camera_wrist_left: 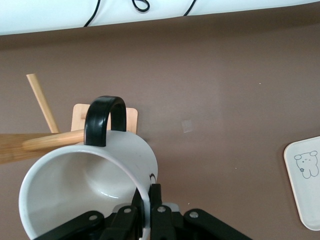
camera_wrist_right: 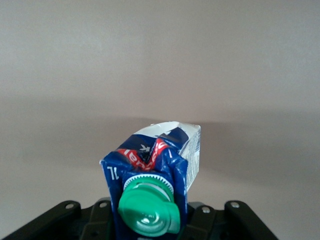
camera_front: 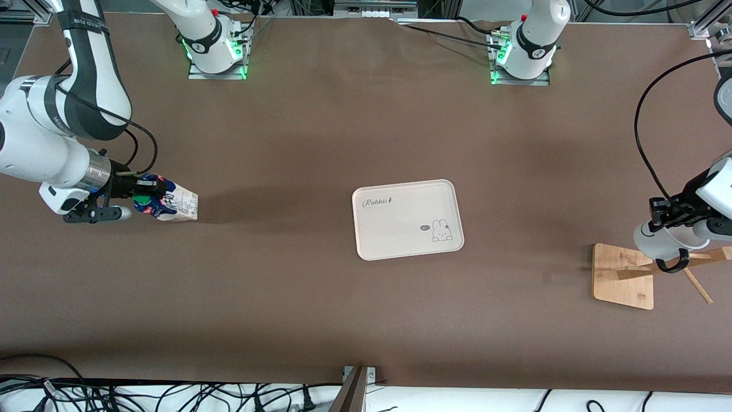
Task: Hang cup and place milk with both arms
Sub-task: 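Hang the mug handle on the wooden stand peg with the left gripper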
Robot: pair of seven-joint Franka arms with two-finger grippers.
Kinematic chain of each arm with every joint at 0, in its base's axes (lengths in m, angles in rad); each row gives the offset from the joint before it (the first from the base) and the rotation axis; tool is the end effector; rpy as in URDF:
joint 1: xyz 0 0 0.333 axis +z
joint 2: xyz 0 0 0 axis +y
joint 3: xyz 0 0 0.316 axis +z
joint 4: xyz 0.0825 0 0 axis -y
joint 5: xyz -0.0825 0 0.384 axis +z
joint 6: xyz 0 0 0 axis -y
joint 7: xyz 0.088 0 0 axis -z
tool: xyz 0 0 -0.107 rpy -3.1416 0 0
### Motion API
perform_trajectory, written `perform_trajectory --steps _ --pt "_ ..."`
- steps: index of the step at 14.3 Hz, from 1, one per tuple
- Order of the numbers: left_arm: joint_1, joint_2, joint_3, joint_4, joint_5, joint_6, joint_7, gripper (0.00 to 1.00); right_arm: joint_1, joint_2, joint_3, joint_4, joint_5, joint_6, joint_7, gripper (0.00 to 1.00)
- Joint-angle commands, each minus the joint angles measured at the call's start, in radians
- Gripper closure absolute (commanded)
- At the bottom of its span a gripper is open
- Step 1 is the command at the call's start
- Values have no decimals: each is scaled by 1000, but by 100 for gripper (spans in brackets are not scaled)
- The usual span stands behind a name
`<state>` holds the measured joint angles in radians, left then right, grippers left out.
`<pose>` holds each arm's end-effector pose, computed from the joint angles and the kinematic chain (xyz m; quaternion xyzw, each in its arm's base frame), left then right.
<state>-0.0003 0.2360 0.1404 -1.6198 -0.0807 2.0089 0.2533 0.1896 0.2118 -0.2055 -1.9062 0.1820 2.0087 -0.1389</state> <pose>0.6442 0.0779 0.5012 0.9957 -0.0454 0.0804 0.0060 0.5942 0.0061 0.3822 -0.9968 -0.0196 0.0468 0.0625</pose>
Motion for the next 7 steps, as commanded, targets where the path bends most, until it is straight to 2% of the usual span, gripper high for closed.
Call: perform_trajectory --steps 1,6,7 --pt "8 11 25 38 -11 -15 87 100 -1 -29 5 -83 20 80 -8 79" --pt "39 29 65 35 -8 -15 190 100 -1 -26 5 -158 39 177 -16 79" --pt "43 34 67 32 -7 -15 205 82 -1 -25 5 -160 50 176 -18 79"
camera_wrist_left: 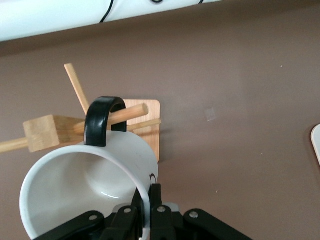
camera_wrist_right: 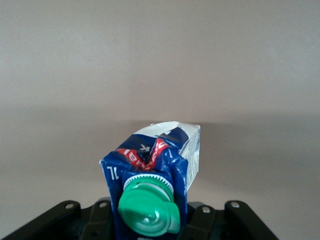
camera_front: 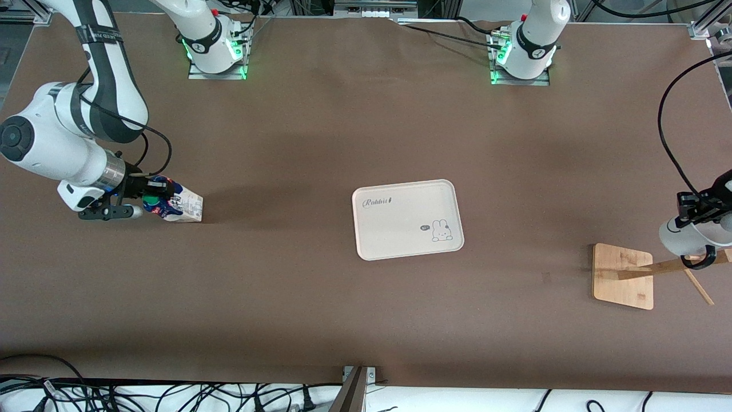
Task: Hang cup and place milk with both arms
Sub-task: 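Hang the mug handle on the wooden stand peg with the left gripper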
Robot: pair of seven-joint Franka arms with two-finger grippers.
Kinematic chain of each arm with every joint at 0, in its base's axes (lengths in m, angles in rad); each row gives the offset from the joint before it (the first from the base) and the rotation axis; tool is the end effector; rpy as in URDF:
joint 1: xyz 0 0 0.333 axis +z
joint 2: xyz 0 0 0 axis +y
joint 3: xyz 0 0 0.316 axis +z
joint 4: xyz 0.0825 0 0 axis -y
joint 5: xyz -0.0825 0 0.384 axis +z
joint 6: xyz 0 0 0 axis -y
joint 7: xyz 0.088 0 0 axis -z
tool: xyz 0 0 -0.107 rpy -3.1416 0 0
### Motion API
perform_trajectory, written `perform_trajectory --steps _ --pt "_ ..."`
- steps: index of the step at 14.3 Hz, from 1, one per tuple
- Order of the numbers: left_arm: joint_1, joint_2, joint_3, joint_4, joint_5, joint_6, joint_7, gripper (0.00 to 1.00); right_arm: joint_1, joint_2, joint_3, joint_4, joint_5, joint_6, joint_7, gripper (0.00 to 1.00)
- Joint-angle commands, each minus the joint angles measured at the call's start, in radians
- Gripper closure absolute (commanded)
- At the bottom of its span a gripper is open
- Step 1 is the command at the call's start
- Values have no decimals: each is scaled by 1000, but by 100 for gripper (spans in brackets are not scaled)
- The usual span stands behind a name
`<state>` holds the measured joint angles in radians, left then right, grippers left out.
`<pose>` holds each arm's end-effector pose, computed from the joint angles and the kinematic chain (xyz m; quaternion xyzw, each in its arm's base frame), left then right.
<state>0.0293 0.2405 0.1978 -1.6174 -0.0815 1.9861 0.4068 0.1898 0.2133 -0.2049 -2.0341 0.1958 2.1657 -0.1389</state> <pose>0.6343 0.1297 0.4985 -0.9945 0.0800 -0.0679 0.0064 0.5781 0.0017 0.3372 -0.9976 -0.0053 0.0328 0.0599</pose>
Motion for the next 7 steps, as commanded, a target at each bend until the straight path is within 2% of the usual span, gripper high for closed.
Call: perform_trajectory --steps 1,2,5,7 --pt "14 36 9 28 -6 8 75 12 -1 -26 4 -34 36 20 -18 79" --pt "14 36 8 25 -18 10 87 0 -1 -25 4 -34 36 20 -18 79" --pt "4 34 2 37 -18 -1 73 0 -1 -14 4 -32 36 38 -18 78" --pt "-15 31 -6 39 -15 -4 70 0 -1 0 4 -31 39 43 -18 73"
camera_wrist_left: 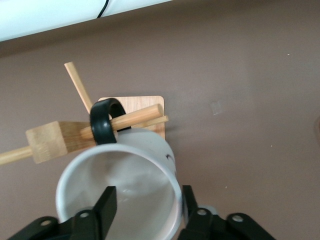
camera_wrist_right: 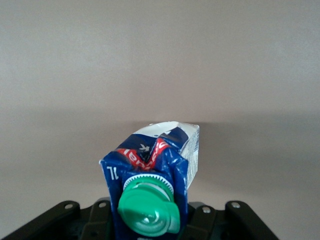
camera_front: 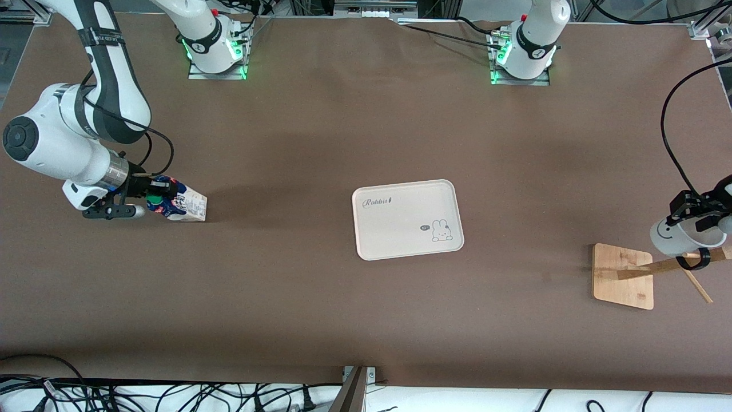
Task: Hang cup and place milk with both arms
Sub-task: 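Hang the mug handle on the wooden stand peg with the left gripper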
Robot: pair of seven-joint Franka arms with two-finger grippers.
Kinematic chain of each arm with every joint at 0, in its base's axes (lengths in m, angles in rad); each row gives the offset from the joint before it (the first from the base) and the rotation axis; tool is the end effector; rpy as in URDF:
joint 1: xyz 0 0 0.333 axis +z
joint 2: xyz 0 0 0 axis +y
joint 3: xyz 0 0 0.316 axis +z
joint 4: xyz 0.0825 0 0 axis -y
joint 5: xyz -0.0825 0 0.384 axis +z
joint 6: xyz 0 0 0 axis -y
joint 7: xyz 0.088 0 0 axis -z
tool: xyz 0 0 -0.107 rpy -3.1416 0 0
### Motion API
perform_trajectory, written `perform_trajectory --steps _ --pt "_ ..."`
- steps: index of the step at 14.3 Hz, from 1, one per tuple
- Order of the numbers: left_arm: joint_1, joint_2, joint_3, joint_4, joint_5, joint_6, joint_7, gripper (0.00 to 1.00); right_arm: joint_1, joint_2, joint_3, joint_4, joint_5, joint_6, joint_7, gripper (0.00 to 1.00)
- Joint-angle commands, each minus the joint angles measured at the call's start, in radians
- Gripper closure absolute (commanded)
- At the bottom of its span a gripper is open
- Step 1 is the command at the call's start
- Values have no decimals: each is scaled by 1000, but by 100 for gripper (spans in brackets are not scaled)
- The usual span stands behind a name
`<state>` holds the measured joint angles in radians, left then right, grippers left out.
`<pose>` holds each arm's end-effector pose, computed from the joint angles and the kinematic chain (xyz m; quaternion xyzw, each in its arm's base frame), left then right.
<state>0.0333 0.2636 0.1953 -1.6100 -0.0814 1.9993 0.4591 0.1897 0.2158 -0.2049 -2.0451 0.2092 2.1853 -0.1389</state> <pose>0.6400 0.1313 0.4886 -0.9922 0.1053 -0.0660 0.0098 0.5771 0.0015 0.3326 -0.9975 0.0000 0.0293 0.0638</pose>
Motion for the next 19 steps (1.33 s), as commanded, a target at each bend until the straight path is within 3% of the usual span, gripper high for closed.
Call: perform_trajectory --steps 1,2,3,9,13,17,19 --pt "-42 5 -8 36 -9 -17 16 0 -1 2 4 -15 33 24 -18 64" --pt "-53 5 -13 48 -11 -23 13 0 -1 4 4 -12 42 21 -16 40" --pt "-64 3 -23 51 -14 -30 1 0 -1 7 2 -9 44 19 -15 0" --pt "-121 0 -63 32 -15 -43 -74 0 -1 -1 -2 6 44 4 -13 0" --pt "-154 -84 -88 -25 6 -158 -230 0 -1 -6 -2 26 44 -18 -4 0" --pt "-155 -236 -111 -174 77 -223 -258 0 -1 -3 -4 190 39 -207 -5 0" --pt "-151 -256 -111 -185 110 -231 -269 0 -4 1 -7 279 30 -316 -5 0"
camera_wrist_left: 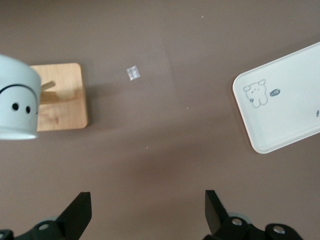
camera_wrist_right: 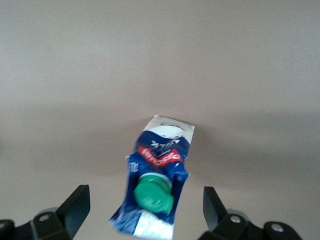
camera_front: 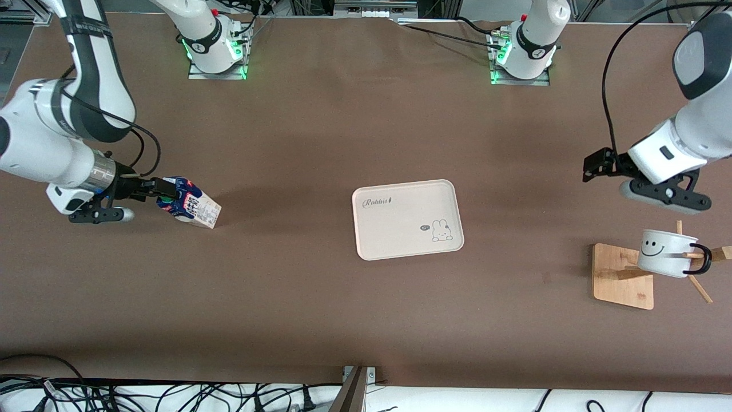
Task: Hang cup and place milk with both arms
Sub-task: 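Open both grippers to release mug and milk, then withdraw both arms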
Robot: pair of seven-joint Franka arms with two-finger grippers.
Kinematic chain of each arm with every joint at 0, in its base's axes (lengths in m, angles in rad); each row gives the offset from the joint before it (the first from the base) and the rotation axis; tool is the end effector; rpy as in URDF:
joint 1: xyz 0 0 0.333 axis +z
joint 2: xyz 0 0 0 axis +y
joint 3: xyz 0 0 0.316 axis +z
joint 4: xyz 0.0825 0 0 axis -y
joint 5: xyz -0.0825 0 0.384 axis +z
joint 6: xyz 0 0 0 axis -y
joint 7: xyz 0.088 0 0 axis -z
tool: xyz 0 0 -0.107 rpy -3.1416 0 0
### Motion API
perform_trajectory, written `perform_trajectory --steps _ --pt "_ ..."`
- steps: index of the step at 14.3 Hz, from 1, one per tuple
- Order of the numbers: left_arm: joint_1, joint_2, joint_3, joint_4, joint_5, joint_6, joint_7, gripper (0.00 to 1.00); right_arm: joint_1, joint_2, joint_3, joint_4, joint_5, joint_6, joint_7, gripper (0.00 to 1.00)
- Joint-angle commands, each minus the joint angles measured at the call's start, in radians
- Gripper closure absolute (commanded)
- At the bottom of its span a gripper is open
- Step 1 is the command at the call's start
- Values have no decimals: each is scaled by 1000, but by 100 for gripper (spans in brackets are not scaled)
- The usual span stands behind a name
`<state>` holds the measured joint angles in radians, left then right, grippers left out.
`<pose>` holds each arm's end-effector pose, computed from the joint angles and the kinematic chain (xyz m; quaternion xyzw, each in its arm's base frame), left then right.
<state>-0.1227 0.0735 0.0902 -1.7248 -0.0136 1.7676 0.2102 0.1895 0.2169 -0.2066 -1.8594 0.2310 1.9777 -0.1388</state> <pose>0.5824 -0.0216 0.5264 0.9927 -0.1197 -0.0148 0.0047 0.6022 0.0100 0.3984 -0.9956 -0.0113 0.0393 0.0848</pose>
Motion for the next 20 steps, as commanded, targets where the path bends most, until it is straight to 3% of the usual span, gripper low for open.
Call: perform_trajectory --steps 1,4,6,8,20 --pt "6 -73 -6 -62 58 -19 -22 0 -4 -1 -20 136 1 -161 -7 0" --pt "12 -72 -15 -7 70 -106 -40 0 -7 6 -34 293 -83 -318 -11 0" --pt "12 -70 -20 17 70 -141 -69 0 -5 13 -33 388 -169 -368 -19 0" --pt "3 -57 -26 53 69 -175 -74 0 -1 19 -30 446 -200 -391 -19 0" --pt "12 -38 -20 102 3 -137 -134 0 2 16 -37 543 -251 -427 -81 0"
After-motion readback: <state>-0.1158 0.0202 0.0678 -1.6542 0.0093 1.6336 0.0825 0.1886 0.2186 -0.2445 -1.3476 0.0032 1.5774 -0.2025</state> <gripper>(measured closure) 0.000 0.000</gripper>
